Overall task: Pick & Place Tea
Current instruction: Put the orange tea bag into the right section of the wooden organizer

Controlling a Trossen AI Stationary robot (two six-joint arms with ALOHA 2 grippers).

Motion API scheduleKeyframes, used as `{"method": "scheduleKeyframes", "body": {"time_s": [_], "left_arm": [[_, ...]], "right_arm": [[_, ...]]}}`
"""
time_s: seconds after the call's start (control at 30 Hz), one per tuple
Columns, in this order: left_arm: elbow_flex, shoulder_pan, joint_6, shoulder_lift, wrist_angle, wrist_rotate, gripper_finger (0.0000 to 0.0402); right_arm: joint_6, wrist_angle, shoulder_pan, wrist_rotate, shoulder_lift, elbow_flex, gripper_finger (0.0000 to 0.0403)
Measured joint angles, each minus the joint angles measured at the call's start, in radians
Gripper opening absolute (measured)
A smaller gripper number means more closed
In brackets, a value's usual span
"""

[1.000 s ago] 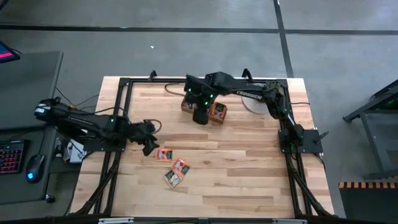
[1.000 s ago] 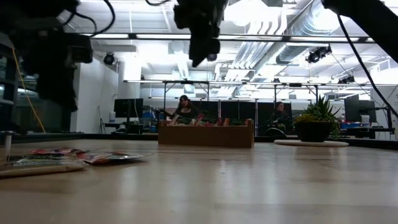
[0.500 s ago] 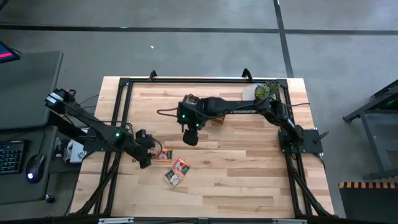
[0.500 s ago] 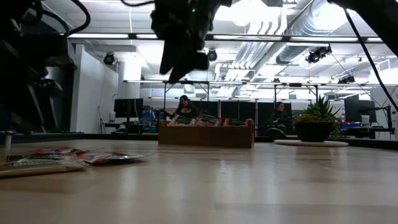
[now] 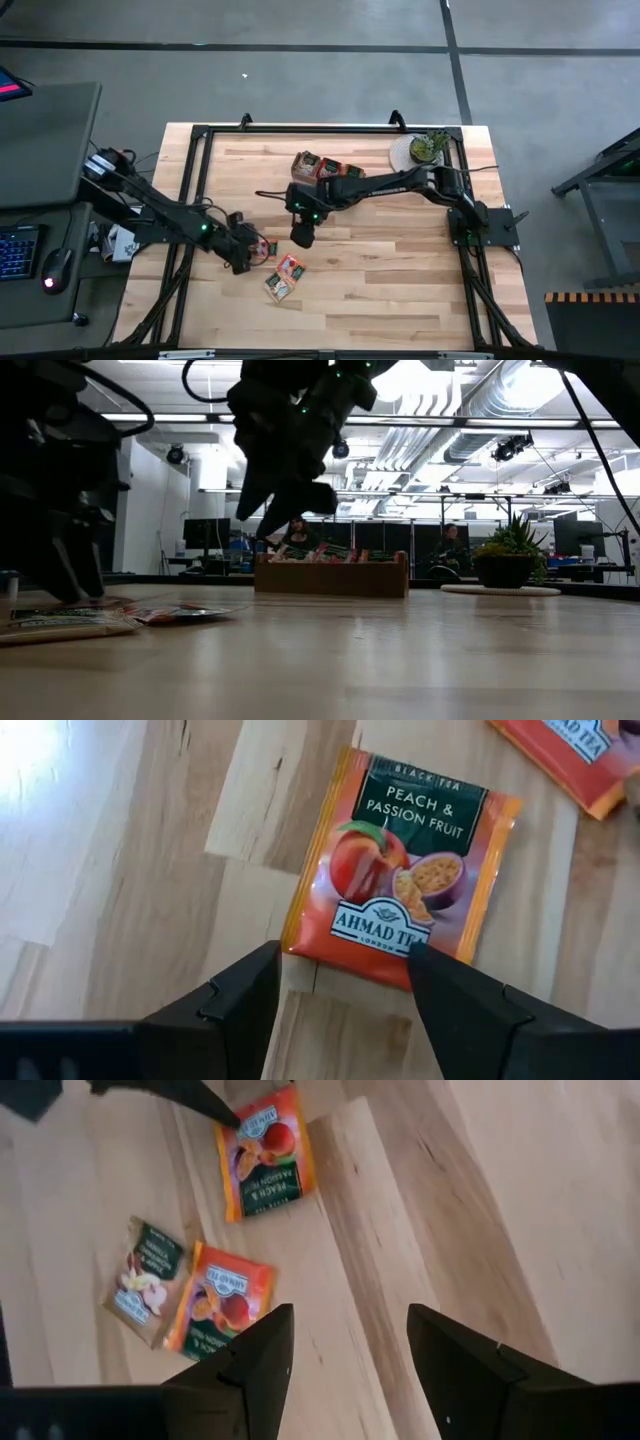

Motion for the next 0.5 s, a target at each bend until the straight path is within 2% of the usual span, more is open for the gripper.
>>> {"method": "scheduleKeyframes", "body": {"time_s": [0.1,0.2,0.4,0.5], "left_arm": [[0.004,0.0,-0.017,0.053,0.019,-0.016,0.0216],[0.004,0.0,-0.024,0.103,0.06,-0.029,0.0216],[0.005,0.0,-0.082,0.153,0.127,-0.056,0.0216],[0.004,0.0,-0.127,0.16,0.127,-0.075,0.0216]], "right_arm": [[0.036,0.052,0.003,-0.025,0.0,-0.024,0.0193],[0.086,0.18,0.008,-0.056,0.0,-0.056,0.0193],[0.273,0.425,0.008,-0.08,0.0,-0.162,0.0193],[0.343,0.446,0.008,-0.066,0.001,-0.209,0.0193]]}}
